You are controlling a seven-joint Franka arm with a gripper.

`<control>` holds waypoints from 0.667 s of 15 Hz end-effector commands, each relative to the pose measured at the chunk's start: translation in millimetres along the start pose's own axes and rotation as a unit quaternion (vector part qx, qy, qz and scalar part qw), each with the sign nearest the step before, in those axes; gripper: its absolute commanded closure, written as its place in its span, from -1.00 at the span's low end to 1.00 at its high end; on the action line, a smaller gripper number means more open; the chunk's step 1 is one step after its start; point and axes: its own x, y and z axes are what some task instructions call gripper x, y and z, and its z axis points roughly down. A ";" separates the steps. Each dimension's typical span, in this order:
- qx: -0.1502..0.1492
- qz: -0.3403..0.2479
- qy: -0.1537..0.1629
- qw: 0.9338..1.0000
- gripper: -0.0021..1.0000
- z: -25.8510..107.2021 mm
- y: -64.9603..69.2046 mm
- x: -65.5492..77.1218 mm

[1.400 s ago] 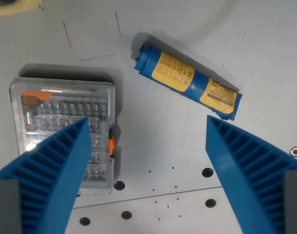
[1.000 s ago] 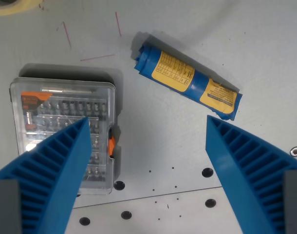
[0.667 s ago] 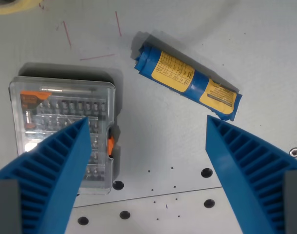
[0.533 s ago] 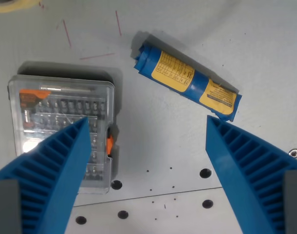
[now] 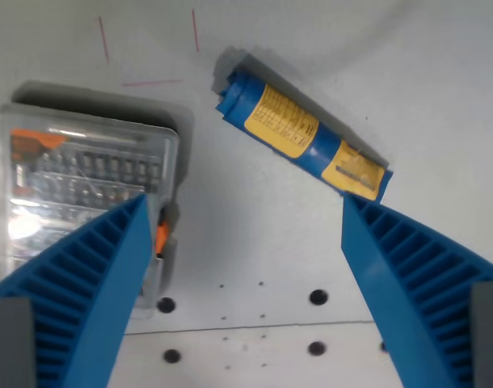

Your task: Move above the blue bag

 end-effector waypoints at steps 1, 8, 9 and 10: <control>-0.014 -0.128 0.036 0.991 -1.00 10.3 6.0 -4.2; -0.031 -0.242 0.039 0.969 -1.00 37.7 14.8 -7.8; -0.034 -0.257 0.038 0.965 -1.00 41.9 16.0 -8.2; -0.037 -0.273 0.038 0.961 -1.00 46.1 17.3 -8.7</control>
